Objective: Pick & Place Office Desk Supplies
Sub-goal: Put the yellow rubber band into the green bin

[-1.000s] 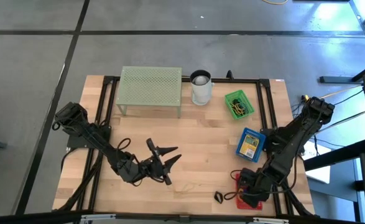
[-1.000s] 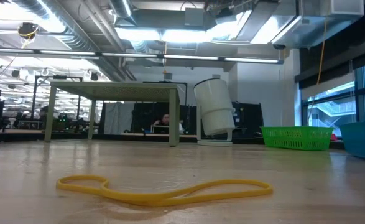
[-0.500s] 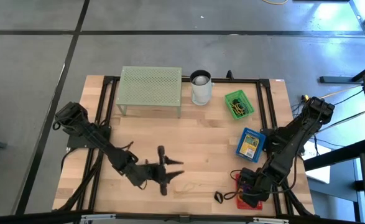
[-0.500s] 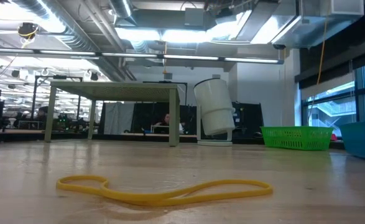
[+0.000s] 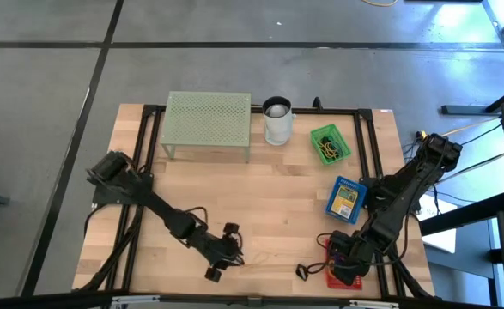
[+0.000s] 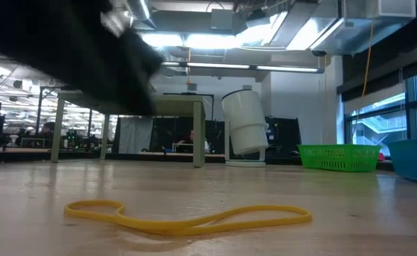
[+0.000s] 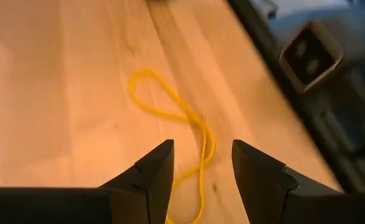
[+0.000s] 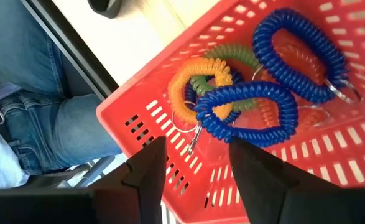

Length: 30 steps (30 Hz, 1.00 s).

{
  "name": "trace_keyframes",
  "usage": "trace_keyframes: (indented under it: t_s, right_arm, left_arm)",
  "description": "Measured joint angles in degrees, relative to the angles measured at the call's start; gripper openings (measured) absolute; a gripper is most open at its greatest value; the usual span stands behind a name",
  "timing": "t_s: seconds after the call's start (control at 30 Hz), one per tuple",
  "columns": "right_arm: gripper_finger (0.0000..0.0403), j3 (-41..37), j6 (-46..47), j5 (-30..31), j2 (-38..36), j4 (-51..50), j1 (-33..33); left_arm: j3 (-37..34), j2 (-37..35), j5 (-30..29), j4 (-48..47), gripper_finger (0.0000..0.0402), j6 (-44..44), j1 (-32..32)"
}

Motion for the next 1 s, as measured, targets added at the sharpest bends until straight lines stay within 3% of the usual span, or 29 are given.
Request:
trace_keyframes:
  t_s: [0.33,0.57,0.7,0.9,1.0]
  right_arm:
    - [0.0175,0.0,-4.8,0.0,0.0,0.0,-2.5]
    - [0.0175,0.0,-5.1,0.0,0.0,0.0,-3.3]
    - [0.0175,0.0,-5.0,-1.3,0.0,0.0,-3.3]
    - [0.0175,0.0,-5.1,-4.8,0.0,0.2,-3.3]
    - [0.0175,0.0,-5.2,-5.1,0.0,0.2,-3.3]
  left_arm:
    - [0.1,7.3,2.6,1.8,0.0155,4.4,1.4]
    - [0.5,9.9,-0.1,0.7,0.0141,5.1,1.2]
    - [0.4,10.1,-0.9,1.3,0.0107,5.7,1.3]
    - [0.2,10.4,1.1,3.9,0.0017,8.9,1.4]
    - [0.1,9.9,1.2,4.0,0.0006,9.2,1.4]
